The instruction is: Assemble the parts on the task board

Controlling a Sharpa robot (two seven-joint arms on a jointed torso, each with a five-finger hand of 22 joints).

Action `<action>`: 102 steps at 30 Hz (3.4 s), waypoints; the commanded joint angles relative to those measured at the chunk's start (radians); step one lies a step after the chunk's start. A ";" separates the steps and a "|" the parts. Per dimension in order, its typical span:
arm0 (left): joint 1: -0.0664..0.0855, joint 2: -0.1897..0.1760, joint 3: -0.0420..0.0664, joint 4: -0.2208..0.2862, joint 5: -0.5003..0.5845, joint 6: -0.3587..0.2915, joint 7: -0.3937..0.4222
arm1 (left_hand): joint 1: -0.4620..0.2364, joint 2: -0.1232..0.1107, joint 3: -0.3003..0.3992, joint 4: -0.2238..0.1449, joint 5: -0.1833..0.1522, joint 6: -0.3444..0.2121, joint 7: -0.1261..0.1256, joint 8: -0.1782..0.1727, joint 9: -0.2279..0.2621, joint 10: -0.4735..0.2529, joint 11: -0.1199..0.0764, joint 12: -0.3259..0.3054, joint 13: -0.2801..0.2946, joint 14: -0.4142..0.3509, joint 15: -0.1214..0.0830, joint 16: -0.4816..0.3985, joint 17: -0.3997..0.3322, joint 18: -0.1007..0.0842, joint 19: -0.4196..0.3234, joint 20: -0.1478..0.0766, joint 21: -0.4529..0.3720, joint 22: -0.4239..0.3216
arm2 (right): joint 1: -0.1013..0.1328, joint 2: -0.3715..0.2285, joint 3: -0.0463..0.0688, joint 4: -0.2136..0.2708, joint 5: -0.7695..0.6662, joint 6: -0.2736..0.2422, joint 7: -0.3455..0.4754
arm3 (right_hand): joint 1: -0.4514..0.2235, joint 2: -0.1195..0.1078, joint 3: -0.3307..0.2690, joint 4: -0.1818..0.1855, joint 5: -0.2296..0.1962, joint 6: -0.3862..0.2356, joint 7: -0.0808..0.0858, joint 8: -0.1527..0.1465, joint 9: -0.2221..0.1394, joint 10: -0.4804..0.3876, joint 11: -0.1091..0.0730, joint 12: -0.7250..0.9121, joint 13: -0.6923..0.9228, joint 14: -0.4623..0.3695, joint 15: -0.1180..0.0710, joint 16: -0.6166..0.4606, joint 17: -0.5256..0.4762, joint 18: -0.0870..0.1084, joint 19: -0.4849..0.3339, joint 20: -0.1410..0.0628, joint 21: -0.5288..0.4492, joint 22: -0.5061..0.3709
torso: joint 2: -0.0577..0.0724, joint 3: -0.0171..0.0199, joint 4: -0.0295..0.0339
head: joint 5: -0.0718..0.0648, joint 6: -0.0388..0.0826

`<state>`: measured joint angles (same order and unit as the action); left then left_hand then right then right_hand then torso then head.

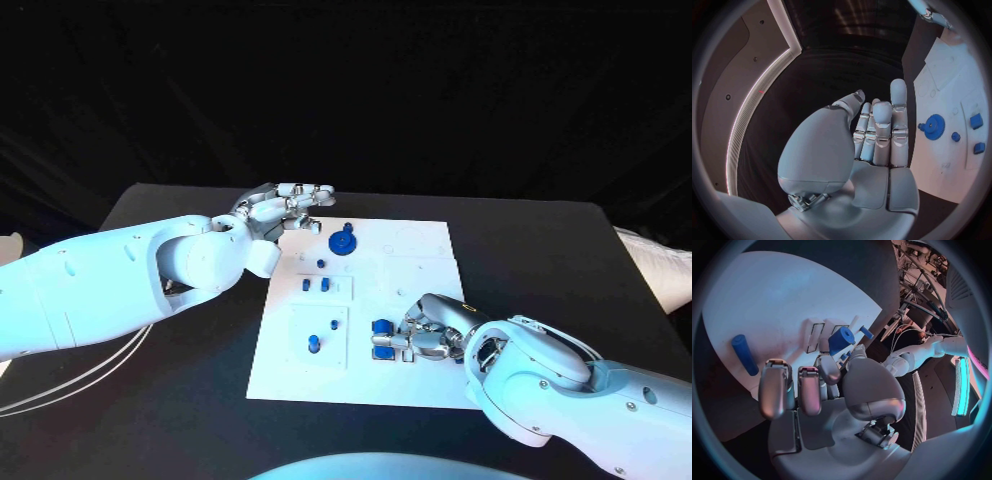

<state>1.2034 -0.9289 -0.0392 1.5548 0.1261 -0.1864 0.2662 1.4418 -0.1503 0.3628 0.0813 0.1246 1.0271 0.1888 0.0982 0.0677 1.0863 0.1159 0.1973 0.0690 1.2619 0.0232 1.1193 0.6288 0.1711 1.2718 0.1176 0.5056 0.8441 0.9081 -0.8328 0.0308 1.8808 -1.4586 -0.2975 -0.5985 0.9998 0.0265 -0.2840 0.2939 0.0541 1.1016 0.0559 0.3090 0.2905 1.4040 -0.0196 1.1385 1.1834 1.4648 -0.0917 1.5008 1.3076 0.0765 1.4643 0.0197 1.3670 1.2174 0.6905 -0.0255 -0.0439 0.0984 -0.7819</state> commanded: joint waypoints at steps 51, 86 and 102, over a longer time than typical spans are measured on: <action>0.000 -0.005 -0.001 0.008 -0.004 0.019 0.003 | -0.010 0.000 0.005 0.001 0.001 -0.008 0.000 0.006 0.000 -0.008 0.000 0.005 0.000 -0.007 0.001 -0.002 -0.002 0.010 -0.007 0.001 -0.006 -0.001 | 0.027 -0.289 0.001 0.072 -0.044 -0.043 0.055 | 0.313 0.037 0.139 -0.121 0.115 -0.060 0.033 -0.100 0.003 -0.017 0.026 -0.060 -0.009 0.084 0.028 0.006 0.157 -0.007 -0.004 0.018 0.000 0.018 | 0.000 0.0003 -0.0097 | -0.038 0.015; 0.000 -0.006 -0.002 0.005 -0.004 0.024 -0.002 | -0.011 0.001 0.006 -0.001 0.001 -0.009 0.000 0.007 0.000 -0.010 0.000 0.007 0.000 -0.008 0.001 -0.002 -0.004 0.010 -0.007 0.001 -0.006 -0.002 | -0.018 -0.202 -0.005 0.017 -0.214 0.066 0.015 | 0.324 0.008 0.145 -0.093 0.105 0.003 0.015 -0.112 -0.003 -0.012 0.011 -0.068 -0.007 0.084 0.015 0.005 0.156 -0.006 -0.005 0.008 -0.001 0.017 | 0.000 0.0003 -0.0075 | -0.031 0.008; 0.000 -0.006 -0.002 0.004 -0.004 0.026 -0.005 | -0.011 0.001 0.006 -0.001 0.001 -0.009 0.000 0.007 0.000 -0.010 0.000 0.007 0.000 -0.008 0.001 -0.002 -0.004 0.010 -0.007 0.001 -0.006 -0.002 | -0.043 -0.148 -0.008 -0.017 -0.414 0.274 0.008 | 0.463 -0.016 0.223 -0.184 0.001 0.018 0.014 -0.131 0.000 -0.023 0.008 -0.093 -0.015 0.084 0.012 0.003 0.157 -0.006 -0.008 0.005 -0.005 0.017 | 0.000 0.0004 -0.0091 | -0.026 0.003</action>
<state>1.2031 -0.9362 -0.0419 1.5578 0.1252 -0.1800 0.2585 1.4419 -0.1502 0.3628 0.0813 0.1246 1.0271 0.1888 0.0982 0.0677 1.0863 0.1159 0.1973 0.0690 1.2619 0.0232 1.1193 0.6257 0.1710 1.2718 0.1176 0.5056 0.8436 0.8866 -0.9820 0.0407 1.8851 -1.8229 -0.1746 -0.5721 1.4381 0.0073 -0.0644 0.1129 0.0554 1.1193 0.0739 0.1848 0.3004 1.3844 -0.0100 1.0483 1.1687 1.4642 -0.0732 1.5047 1.3073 0.0767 1.4552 0.0288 1.3654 1.2332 0.6903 -0.0254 -0.0528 0.0721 -0.7775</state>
